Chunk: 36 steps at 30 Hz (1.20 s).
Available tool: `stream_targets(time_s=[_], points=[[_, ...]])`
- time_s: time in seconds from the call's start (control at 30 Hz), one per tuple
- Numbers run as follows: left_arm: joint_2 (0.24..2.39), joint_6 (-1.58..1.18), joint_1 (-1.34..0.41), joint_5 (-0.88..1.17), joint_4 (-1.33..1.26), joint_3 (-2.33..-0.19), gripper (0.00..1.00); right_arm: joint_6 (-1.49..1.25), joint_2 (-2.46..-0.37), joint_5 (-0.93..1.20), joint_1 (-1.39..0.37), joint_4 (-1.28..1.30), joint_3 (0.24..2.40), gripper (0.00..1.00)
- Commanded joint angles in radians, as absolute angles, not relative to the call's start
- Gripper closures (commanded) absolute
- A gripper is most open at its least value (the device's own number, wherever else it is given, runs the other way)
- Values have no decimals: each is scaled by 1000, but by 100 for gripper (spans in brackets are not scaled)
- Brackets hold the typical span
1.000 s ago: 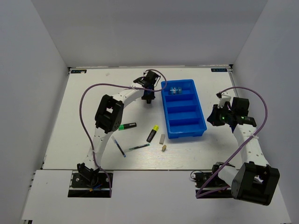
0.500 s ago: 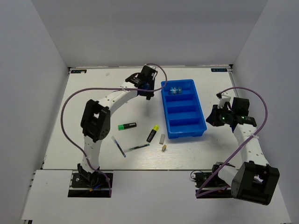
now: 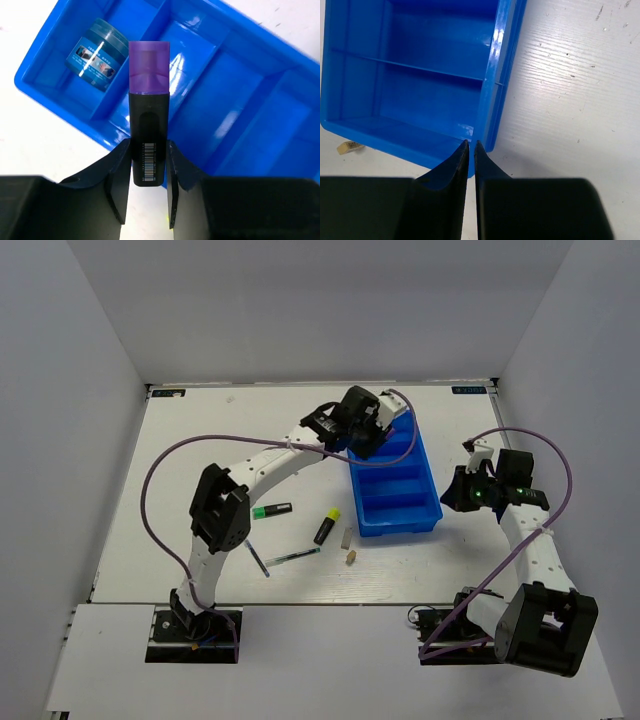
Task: Sort the stationery into containers
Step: Place the pen in the storage box.
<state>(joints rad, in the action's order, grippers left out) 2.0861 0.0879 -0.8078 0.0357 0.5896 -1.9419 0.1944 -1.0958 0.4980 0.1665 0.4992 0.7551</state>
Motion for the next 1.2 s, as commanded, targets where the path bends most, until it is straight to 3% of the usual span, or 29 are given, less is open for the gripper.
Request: stream_targets(time_s=[0.0, 0.93, 1.0, 1.13, 1.17], points=[[2106, 239, -805, 60, 545, -1985, 100, 207, -1101, 515, 178, 505, 762, 88], [2255, 265, -802, -20, 293, -1907, 100, 209, -1109, 549, 213, 515, 761, 88], [2258, 262, -804, -29, 285, -1901, 90, 210, -1111, 554, 216, 511, 761, 88], [2257, 250, -805, -51, 276, -1896, 49, 210, -1111, 558, 219, 512, 761, 87], [2256, 245, -801, -51, 272, -1899, 45, 210, -1111, 561, 221, 511, 759, 86]])
